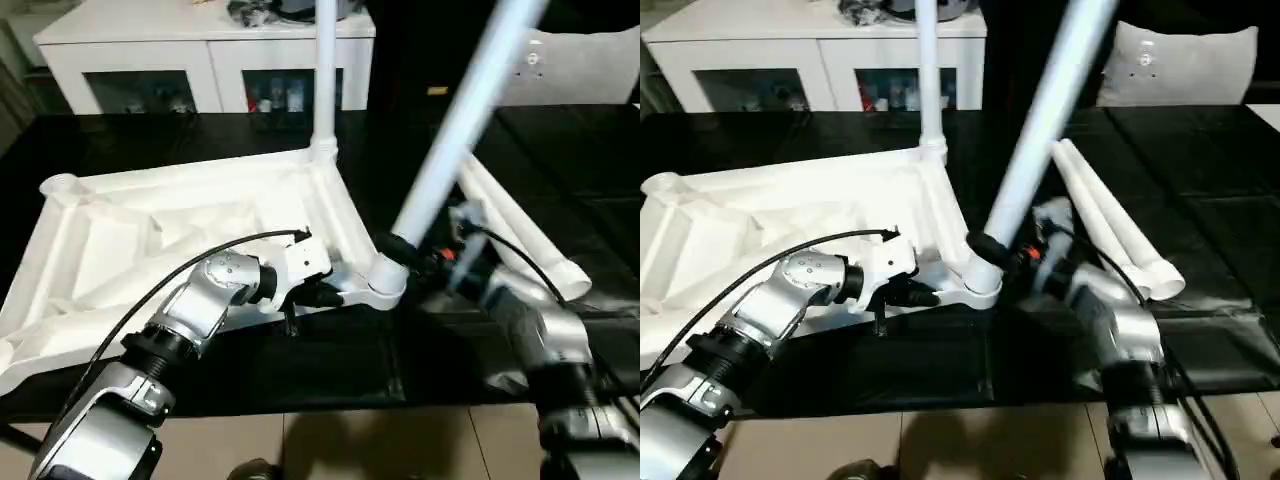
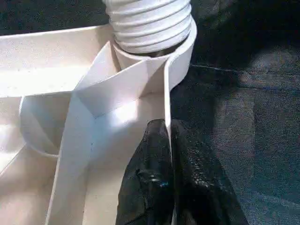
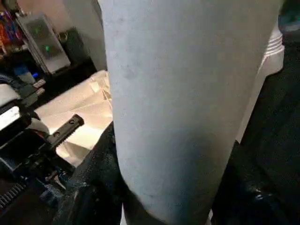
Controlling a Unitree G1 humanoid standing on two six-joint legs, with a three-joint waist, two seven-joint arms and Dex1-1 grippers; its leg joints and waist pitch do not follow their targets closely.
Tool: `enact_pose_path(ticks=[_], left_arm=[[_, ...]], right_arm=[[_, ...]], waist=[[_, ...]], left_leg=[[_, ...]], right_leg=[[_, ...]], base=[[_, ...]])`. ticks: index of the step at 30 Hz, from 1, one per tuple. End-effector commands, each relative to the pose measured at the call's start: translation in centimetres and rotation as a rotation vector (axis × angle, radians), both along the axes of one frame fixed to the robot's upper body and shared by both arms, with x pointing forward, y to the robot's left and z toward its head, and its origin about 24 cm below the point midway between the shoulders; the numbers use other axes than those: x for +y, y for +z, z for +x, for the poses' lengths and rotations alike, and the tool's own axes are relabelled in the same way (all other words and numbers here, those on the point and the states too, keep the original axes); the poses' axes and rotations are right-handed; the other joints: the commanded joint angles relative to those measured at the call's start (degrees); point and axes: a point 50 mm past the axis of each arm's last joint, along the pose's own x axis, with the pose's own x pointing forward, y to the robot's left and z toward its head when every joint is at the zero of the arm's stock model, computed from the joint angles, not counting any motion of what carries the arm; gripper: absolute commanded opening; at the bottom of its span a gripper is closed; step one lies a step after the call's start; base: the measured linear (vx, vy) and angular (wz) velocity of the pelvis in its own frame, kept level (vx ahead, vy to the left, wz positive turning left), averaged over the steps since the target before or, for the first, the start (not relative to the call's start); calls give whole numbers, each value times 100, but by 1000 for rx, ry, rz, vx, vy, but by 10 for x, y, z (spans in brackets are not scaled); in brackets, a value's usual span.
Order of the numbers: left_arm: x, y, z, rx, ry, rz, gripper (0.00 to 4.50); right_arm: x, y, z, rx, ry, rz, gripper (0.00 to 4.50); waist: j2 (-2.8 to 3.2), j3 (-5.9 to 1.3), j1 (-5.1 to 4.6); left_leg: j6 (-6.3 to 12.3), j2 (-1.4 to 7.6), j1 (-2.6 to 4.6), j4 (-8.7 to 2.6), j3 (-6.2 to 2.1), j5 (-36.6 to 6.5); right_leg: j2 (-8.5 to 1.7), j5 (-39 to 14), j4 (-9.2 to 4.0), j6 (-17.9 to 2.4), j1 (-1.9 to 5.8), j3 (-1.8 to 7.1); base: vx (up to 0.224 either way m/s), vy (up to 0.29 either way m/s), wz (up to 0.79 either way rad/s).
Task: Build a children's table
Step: Insert table leg to table base
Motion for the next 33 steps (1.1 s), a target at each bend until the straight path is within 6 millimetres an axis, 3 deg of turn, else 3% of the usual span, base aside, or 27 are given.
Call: enact_pose_path(ticks=[1,3,5,11,18,23,25,26,33], left_arm=[[5,8,4,-25,25,-21,0],[6,8,4,-26,24,-18,0],[6,8,4,-27,21,-15,0],[8,8,4,-30,3,7,0],[13,12,6,-41,-47,51,0],[17,20,15,-68,-68,95,0],[18,20,17,-69,-70,100,0],[19,21,17,-72,-74,107,0],[24,25,22,-70,-69,123,0]], right_arm=[[-3,-15,-8,55,7,-62,189],[-6,-19,-12,34,21,-146,189],[-7,-19,-14,18,31,-210,189],[-8,-19,-16,-19,124,-374,189],[-1,-18,-16,12,266,-447,189],[6,-20,-21,50,401,-453,189],[7,-21,-22,54,414,-450,188],[8,-21,-23,56,424,-453,188],[17,-21,-25,56,441,-434,188]], waist=[[-2,-403,21],[31,-395,21],[12,-391,21],[27,-382,10],[44,-375,-7],[62,-361,13],[54,-353,27],[83,-341,36],[62,-333,46]], left_leg=[[54,326,175,-474,-192,-1865],[11,325,183,-481,-200,-1980],[-11,326,187,-485,-204,-2022],[-11,324,180,-492,-209,-2110],[21,323,185,-495,-209,-2198],[-52,328,223,-505,-224,-2431],[-84,331,233,-508,-227,-2539],[-102,334,231,-513,-235,-2576],[-137,339,235,-532,-240,-2629]], right_leg=[[-360,-1353,-428,-1326,232,220],[-363,-1493,-441,-1289,225,220],[-369,-1607,-455,-1243,223,224],[-353,-1610,-466,-1217,220,223],[-342,-1621,-468,-1260,223,224],[-360,-1949,-496,-1201,204,230],[-370,-2073,-513,-1175,197,233],[-377,-2108,-513,-1169,194,233],[-382,-2100,-517,-1188,192,243]], base=[[0,0,0],[0,0,0],[0,0,0],[0,0,0],[0,0,0],[0,0,0],[0,0,0],[0,0,0],[0,0,0]])
